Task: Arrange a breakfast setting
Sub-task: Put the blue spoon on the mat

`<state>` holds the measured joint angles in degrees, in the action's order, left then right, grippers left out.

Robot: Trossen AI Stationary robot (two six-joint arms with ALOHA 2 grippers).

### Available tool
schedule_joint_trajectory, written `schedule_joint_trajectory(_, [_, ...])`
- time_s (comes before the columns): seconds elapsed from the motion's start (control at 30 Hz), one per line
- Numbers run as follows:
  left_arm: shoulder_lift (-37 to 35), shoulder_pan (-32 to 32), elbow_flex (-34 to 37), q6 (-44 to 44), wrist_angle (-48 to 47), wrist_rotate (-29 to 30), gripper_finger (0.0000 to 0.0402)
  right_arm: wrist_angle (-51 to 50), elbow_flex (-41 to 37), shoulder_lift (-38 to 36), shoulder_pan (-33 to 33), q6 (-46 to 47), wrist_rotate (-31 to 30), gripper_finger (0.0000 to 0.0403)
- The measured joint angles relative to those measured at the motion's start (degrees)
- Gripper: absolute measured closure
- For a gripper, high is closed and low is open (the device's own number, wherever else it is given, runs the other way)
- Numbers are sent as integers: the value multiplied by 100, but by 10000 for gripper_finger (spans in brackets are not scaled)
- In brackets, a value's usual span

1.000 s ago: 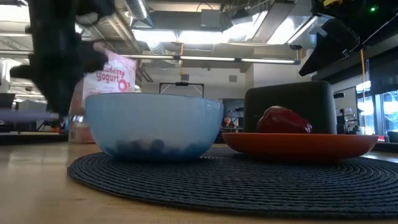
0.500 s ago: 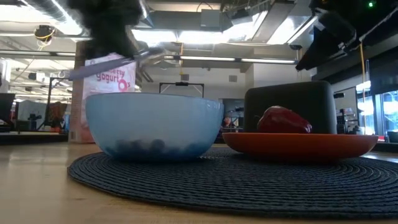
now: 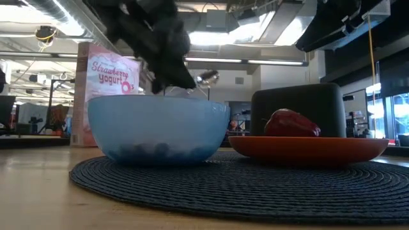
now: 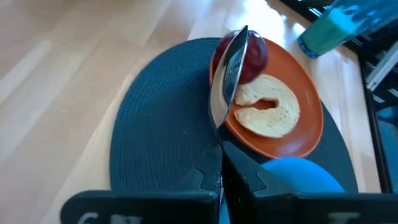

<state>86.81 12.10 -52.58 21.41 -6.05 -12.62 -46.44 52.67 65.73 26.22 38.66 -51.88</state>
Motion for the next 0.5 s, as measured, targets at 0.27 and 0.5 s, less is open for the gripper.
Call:
schedule_joint_trajectory(0.27, [1135, 461, -686, -274, 77, -646, 401, 0, 2, 0, 0, 2, 44, 20])
schedule_joint_trajectory(0.5, [1848, 455, -942, 11, 62, -939, 401, -28, 2, 0, 0, 3, 129, 20])
